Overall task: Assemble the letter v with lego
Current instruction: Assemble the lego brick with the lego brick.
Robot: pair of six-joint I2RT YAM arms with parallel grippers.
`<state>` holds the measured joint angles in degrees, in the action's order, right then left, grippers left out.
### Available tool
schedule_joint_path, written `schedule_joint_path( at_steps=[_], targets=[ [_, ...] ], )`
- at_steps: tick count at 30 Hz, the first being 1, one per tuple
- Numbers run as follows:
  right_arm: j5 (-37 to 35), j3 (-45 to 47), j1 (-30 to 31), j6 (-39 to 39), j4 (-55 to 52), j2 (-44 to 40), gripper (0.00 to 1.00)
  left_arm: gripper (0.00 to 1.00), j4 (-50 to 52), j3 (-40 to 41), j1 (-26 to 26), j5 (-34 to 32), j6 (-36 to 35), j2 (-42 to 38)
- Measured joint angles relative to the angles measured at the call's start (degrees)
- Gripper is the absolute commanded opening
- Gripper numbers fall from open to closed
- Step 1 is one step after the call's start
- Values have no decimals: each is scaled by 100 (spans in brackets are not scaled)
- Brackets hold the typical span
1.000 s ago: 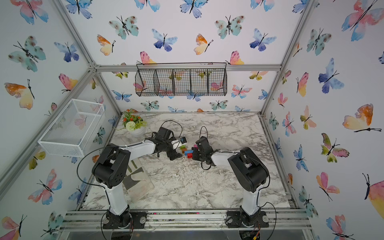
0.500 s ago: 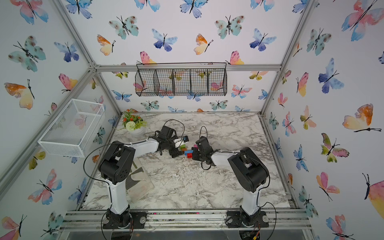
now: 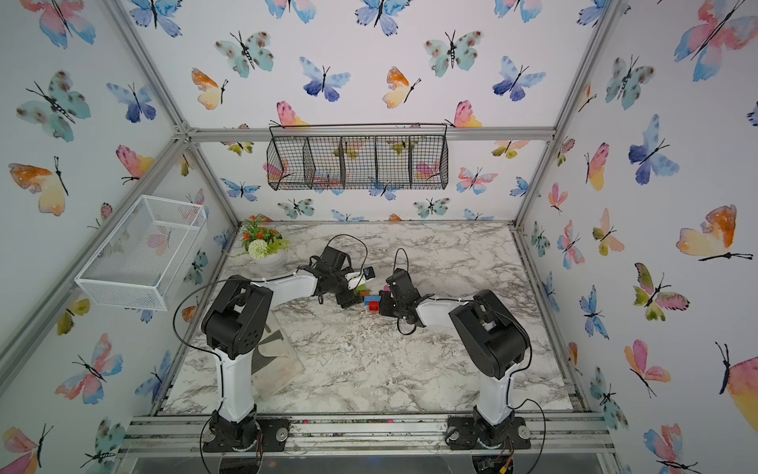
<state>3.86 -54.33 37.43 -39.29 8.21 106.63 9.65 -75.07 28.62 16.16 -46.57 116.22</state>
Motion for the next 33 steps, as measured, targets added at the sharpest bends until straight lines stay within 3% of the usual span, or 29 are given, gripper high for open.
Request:
schedule_joint_path(
  at_steps=[14, 33],
  targets=[
    [216, -286, -153, 402, -179, 175, 32, 78, 243, -164, 0, 68, -122, 15],
    [372, -675, -420, 1108, -616, 348, 33, 72, 612, -507, 0, 328, -208, 219]
  ],
)
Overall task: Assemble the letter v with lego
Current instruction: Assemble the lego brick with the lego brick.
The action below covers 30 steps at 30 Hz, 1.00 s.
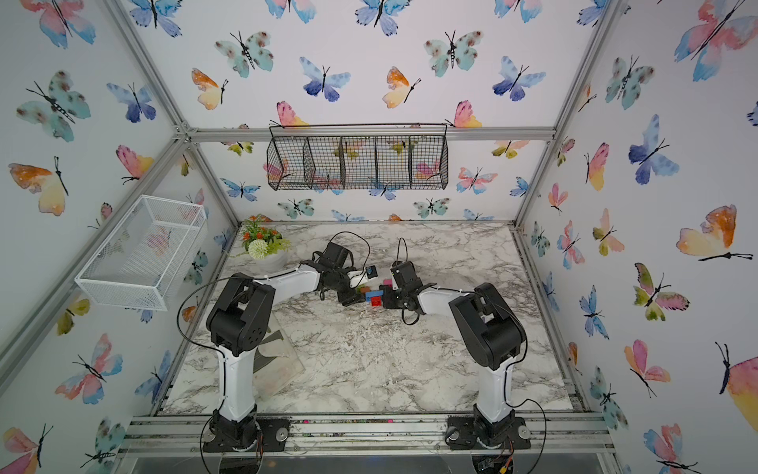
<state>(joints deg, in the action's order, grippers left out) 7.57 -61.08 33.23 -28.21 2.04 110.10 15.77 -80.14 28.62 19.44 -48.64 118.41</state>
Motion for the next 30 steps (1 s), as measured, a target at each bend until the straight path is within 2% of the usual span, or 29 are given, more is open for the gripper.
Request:
schedule_joint_path(
  at_steps=[3, 25, 30],
  targets=[
    [20, -81, -22, 66, -39, 48, 33, 67, 28, 0, 0, 22, 0, 2],
    [50, -133, -33, 37, -76, 79, 32, 61, 153, -173, 0, -24, 131, 149],
    [98, -133, -33, 26, -74, 79, 33, 56, 168, -173, 0, -33, 140, 155]
  ],
)
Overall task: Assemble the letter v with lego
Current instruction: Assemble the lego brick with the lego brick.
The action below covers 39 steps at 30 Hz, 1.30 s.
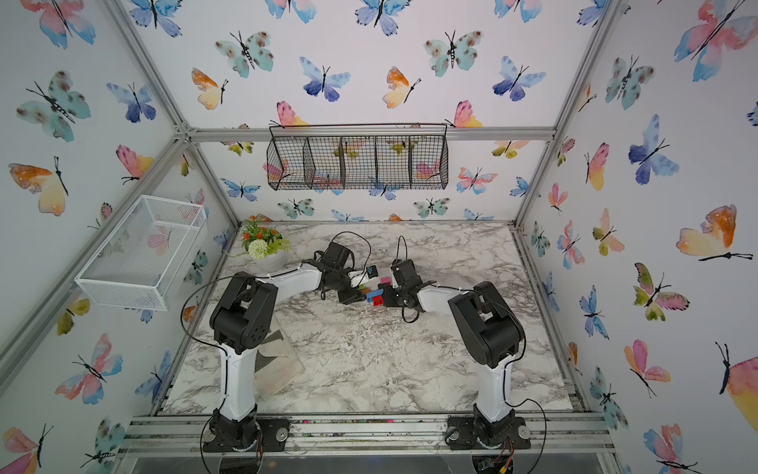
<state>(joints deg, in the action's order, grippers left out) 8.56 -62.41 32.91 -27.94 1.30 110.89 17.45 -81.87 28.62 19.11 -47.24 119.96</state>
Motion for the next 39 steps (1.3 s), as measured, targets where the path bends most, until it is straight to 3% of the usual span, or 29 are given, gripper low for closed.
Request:
schedule_joint_path(
  at_steps=[39],
  targets=[
    [184, -11, -24, -2, 48, 37, 33, 40, 61, -129, -13, -94, 17, 46]
  ],
)
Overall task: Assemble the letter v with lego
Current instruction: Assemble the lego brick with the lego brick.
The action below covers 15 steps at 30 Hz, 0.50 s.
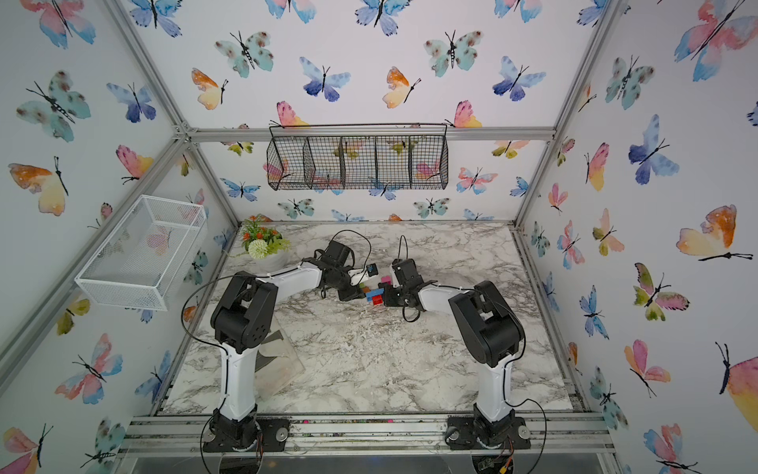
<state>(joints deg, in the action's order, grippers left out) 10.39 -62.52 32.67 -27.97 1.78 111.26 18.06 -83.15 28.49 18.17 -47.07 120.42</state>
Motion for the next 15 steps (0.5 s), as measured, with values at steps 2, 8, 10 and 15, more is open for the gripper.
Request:
schedule_joint_path(
  at_steps=[2, 8, 10, 15],
  targets=[
    [2, -7, 0, 2, 2, 7, 33, 39, 4, 0, -2, -4, 0, 0],
    [15, -44, -2, 2, 2, 37, 33, 35, 59, -74, -20, -9, -2, 44],
    [17, -50, -2, 2, 2, 39, 33, 34, 66, -76, -24, -9, -2, 46],
    [17, -50, -2, 2, 2, 39, 33, 33, 68, -76, -24, -9, 0, 46]
  ],
)
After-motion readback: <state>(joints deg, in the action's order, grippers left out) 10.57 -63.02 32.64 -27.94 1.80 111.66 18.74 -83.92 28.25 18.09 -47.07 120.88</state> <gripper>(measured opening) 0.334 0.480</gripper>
